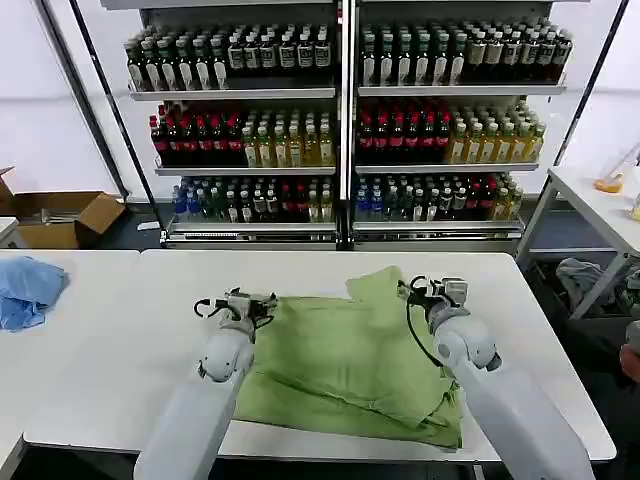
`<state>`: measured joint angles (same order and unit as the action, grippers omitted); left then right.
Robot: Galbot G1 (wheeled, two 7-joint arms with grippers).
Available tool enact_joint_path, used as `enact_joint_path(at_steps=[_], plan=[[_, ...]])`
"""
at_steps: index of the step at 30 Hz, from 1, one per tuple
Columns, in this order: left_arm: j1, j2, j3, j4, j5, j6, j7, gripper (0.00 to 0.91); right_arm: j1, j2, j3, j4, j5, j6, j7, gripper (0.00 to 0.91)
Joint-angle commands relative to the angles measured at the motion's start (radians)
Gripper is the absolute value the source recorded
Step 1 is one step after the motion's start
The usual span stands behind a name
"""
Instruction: Fold and organize the clothes.
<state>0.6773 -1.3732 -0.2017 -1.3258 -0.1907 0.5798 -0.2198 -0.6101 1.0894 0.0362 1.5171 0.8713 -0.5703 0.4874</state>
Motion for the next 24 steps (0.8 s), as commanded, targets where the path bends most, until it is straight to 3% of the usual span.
enact_joint_path(at_steps=[1, 24], plan=[[-0.178, -0.018, 0.054, 0.252, 0.0, 0.003, -0.027, 0.907, 0.134, 0.026, -0.055, -0.162, 0.047, -0.009, -0.004, 0.907], [-0.036, 0.033, 0.056, 0.045, -0.29, 0.005, -0.187, 0.907, 0.144, 0.095, -0.079, -0.303, 0.076, -0.009, -0.032, 0.907]])
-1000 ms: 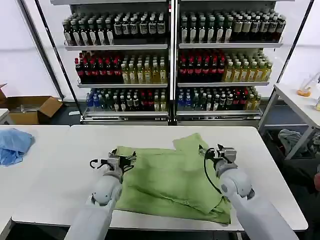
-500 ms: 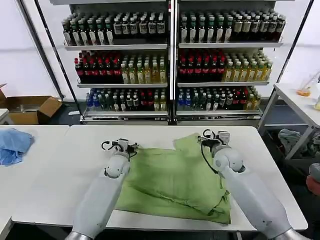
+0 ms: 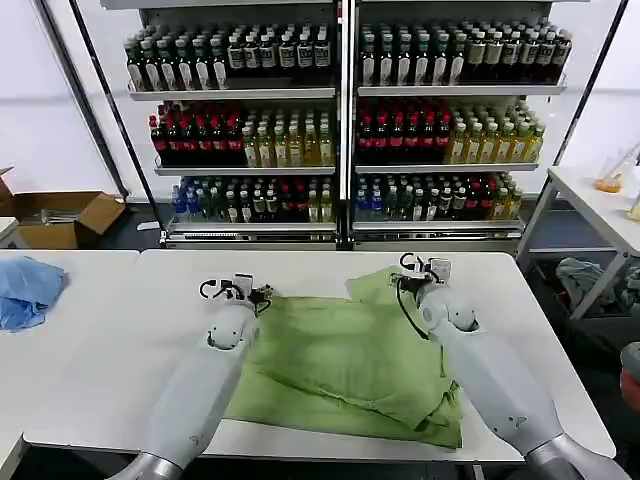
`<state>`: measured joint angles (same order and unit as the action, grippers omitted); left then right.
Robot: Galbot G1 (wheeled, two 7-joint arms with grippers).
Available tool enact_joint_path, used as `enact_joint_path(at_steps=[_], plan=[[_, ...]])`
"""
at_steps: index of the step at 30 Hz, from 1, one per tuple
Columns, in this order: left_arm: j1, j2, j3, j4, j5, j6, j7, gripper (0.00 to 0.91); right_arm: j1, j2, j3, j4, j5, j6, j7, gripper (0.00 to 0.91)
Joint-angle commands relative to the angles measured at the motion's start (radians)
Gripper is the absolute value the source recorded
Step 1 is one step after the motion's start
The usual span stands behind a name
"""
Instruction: Fold and organize the clothes.
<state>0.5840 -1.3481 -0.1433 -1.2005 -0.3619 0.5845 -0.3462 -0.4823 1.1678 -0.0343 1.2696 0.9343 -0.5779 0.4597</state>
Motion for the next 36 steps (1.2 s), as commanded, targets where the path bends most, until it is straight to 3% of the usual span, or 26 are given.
enact_joint_path(at_steps=[1, 3, 5, 7, 11, 12, 13, 14, 15, 25, 36], plan=[[0.071, 0.01, -0.005, -0.096, -0.128, 0.0, -0.065, 0.907, 0.015, 0.017, -0.01, -0.058, 0.014, -0.002, -0.005, 0.806], [0.087, 0.015, -0.009, -0.11, -0.136, 0.0, -0.066, 0.907, 0.014, 0.02, -0.01, -0.064, 0.016, -0.001, -0.006, 0.595], [0.103, 0.019, -0.016, -0.122, -0.143, 0.0, -0.069, 0.907, 0.014, 0.025, -0.009, -0.077, 0.017, -0.001, -0.007, 0.121], [0.113, 0.021, -0.018, -0.13, -0.143, 0.0, -0.07, 0.907, 0.014, 0.032, -0.006, -0.085, 0.017, -0.001, -0.006, 0.0], [0.131, 0.027, -0.029, -0.144, -0.149, 0.0, -0.076, 0.907, 0.012, 0.041, -0.004, -0.094, 0.017, -0.001, -0.002, 0.0], [0.135, 0.029, -0.033, -0.145, -0.154, 0.0, -0.081, 0.806, 0.01, 0.043, -0.004, -0.093, 0.016, -0.001, -0.002, 0.0], [0.135, 0.029, -0.036, -0.147, -0.165, -0.001, -0.085, 0.212, 0.01, 0.044, -0.004, -0.093, 0.016, -0.001, -0.002, 0.0], [0.139, 0.029, -0.036, -0.151, -0.173, -0.001, -0.088, 0.081, 0.01, 0.045, -0.003, -0.093, 0.016, 0.0, -0.002, 0.0], [0.139, 0.029, -0.036, -0.152, -0.173, -0.001, -0.088, 0.04, 0.011, 0.045, -0.003, -0.093, 0.016, 0.0, -0.002, 0.0], [0.129, 0.008, -0.045, -0.147, -0.166, -0.003, -0.086, 0.03, 0.012, 0.041, -0.006, -0.08, -0.006, 0.005, -0.017, 0.0], [0.134, 0.01, -0.093, -0.254, -0.147, -0.006, -0.081, 0.02, -0.032, 0.006, 0.012, 0.044, -0.126, 0.093, -0.06, 0.0]])
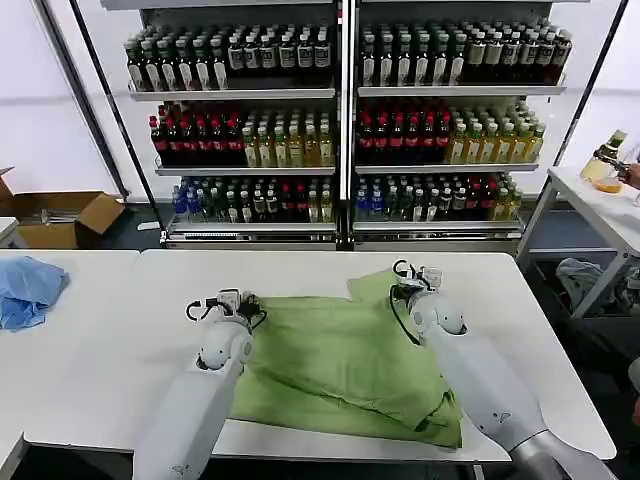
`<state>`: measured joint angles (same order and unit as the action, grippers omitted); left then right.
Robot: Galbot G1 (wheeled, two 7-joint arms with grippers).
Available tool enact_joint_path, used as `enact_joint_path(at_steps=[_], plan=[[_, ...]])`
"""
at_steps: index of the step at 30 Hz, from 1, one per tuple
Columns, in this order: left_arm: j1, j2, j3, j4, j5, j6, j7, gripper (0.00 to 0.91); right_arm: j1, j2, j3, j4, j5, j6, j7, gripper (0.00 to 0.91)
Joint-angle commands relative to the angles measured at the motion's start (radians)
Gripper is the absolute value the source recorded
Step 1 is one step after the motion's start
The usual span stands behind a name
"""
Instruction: Fold and organize the clothes.
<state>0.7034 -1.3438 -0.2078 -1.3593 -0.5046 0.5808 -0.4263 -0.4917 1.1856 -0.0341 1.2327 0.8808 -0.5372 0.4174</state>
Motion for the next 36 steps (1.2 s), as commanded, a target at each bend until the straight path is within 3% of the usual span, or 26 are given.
enact_joint_path(at_steps=[1, 19, 24, 25, 26, 27, 36], plan=[[0.017, 0.008, -0.031, -0.108, -0.004, -0.003, -0.001, 0.02, -0.03, -0.016, 0.019, 0.098, -0.08, 0.059, -0.019, 0.0], [0.123, 0.07, -0.07, -0.361, -0.033, -0.003, 0.018, 0.03, -0.227, -0.081, 0.126, 0.421, -0.126, 0.065, 0.003, 0.0], [0.161, 0.086, -0.081, -0.394, -0.023, -0.003, 0.029, 0.02, -0.245, -0.086, 0.143, 0.445, -0.153, 0.025, 0.031, 0.0], [0.164, 0.085, -0.083, -0.391, -0.02, -0.003, 0.03, 0.02, -0.225, -0.071, 0.139, 0.395, -0.164, 0.007, 0.043, 0.191], [0.164, 0.084, -0.083, -0.39, -0.02, -0.003, 0.03, 0.03, -0.209, -0.062, 0.133, 0.36, -0.162, 0.005, 0.047, 0.756], [0.163, 0.082, -0.084, -0.388, -0.017, -0.003, 0.031, 0.02, -0.187, -0.048, 0.125, 0.319, -0.162, 0.006, 0.049, 0.907], [0.169, 0.081, -0.081, -0.38, 0.013, -0.003, 0.04, 0.02, 0.04, 0.064, 0.024, 0.001, -0.146, -0.023, 0.044, 0.907]])
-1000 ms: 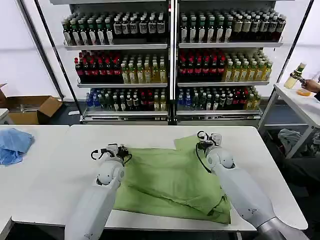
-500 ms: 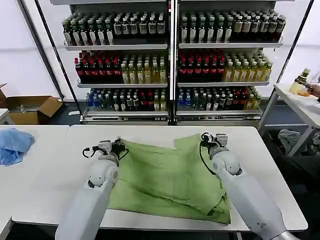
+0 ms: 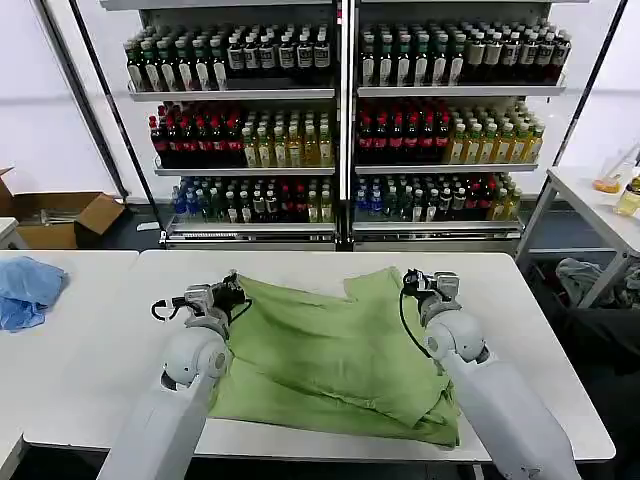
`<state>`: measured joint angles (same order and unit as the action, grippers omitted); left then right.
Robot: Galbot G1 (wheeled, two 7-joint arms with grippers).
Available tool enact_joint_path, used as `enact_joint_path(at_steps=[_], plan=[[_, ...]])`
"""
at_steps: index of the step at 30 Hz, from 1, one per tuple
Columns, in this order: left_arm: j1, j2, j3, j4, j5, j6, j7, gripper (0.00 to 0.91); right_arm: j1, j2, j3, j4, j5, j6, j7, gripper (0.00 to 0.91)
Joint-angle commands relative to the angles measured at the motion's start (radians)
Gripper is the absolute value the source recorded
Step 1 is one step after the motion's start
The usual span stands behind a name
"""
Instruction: Fold and organize the clothes.
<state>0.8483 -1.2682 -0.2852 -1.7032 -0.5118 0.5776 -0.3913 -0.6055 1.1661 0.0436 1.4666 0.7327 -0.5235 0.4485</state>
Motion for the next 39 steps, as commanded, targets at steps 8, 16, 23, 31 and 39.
enact_joint_path(at_steps=[8, 16, 23, 31, 39], plan=[[0.029, 0.015, -0.015, -0.043, 0.007, 0.0, 0.006, 0.03, 0.203, 0.151, -0.06, -0.371, 0.029, -0.055, 0.012, 0.907], [0.041, 0.025, -0.021, -0.06, -0.007, 0.0, 0.007, 0.02, 0.208, 0.181, -0.047, -0.431, 0.079, -0.057, 0.017, 0.907], [0.043, 0.018, -0.02, -0.058, -0.008, 0.0, 0.007, 0.03, 0.194, 0.176, -0.065, -0.4, 0.092, -0.056, -0.017, 0.01], [0.038, 0.013, -0.021, -0.051, -0.012, 0.0, 0.007, 0.03, 0.185, 0.164, -0.064, -0.386, 0.095, -0.054, -0.034, 0.0], [0.045, 0.017, -0.032, -0.065, -0.023, 0.0, 0.008, 0.03, 0.146, 0.141, -0.045, -0.299, 0.063, 0.01, -0.062, 0.0]])
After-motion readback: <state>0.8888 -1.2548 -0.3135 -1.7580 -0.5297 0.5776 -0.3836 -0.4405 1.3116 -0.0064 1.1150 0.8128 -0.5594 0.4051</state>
